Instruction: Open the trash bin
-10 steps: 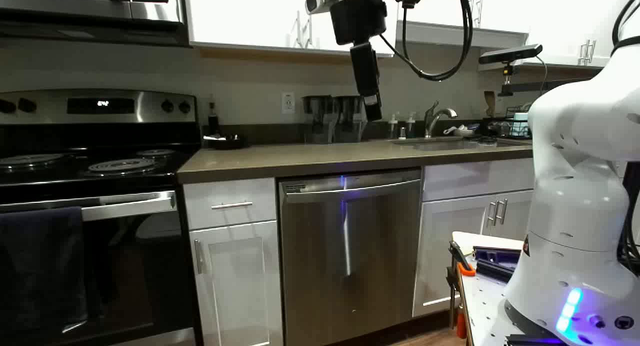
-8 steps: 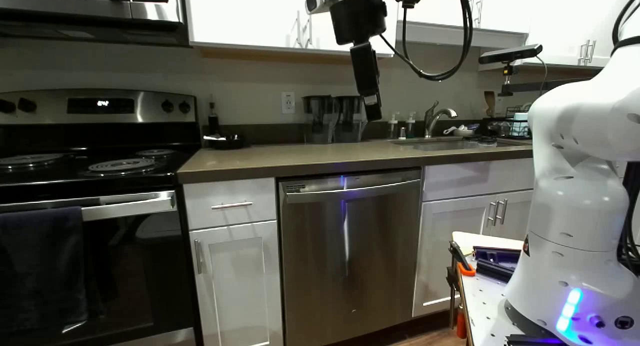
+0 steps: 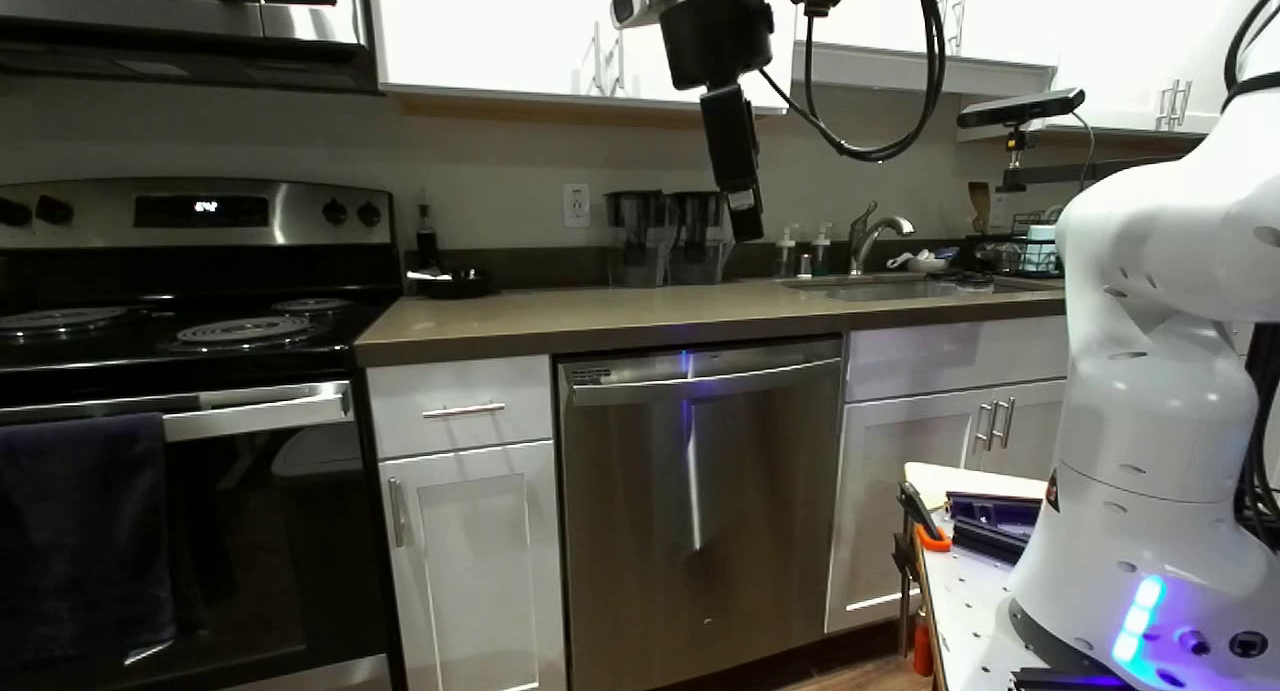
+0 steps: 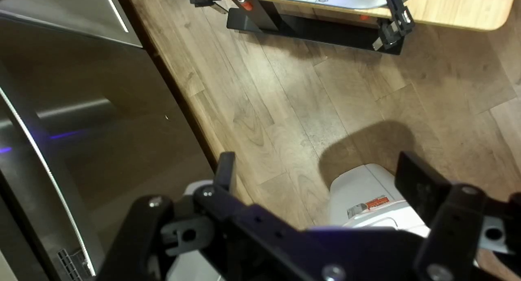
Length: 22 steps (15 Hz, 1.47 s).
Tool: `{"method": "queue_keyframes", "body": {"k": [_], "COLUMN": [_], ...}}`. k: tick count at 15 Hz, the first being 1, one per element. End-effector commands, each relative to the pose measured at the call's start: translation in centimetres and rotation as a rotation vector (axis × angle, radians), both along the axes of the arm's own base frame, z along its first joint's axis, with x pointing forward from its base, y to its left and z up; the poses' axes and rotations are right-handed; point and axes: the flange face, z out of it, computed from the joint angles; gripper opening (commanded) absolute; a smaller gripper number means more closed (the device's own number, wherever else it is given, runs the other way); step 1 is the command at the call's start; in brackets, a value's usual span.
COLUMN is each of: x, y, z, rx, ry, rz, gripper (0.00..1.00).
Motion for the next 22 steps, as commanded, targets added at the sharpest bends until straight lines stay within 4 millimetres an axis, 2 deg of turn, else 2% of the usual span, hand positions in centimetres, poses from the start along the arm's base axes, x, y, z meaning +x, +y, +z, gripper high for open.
{"method": "queue_keyframes", "body": {"k": [1, 7, 11, 14, 18, 19, 20, 22], "x": [0.0, 0.4, 3.1, 4.7, 6.7, 4.4, 5.8, 5.2], "y": [0.0, 0.2, 2.2, 4.9, 7.2, 7.5, 6.9, 7.6], "z": [0.0, -0.2, -3.0, -6.1, -9.7, -9.3, -9.4, -10.0], "rx": [0.000, -0.002, -0.025, -0.066, -0.112, -0.118, -0.098, -0.105], "ry": [0.001, 0.006, 0.033, 0.002, -0.087, -0.113, -0.073, -0.081], "rz": [0.000, 0.003, 0.034, 0.168, 0.353, 0.391, 0.317, 0.352], "gripper": [1.00, 1.00, 1.00, 1.00, 1.00, 1.00, 1.00, 1.00]}}
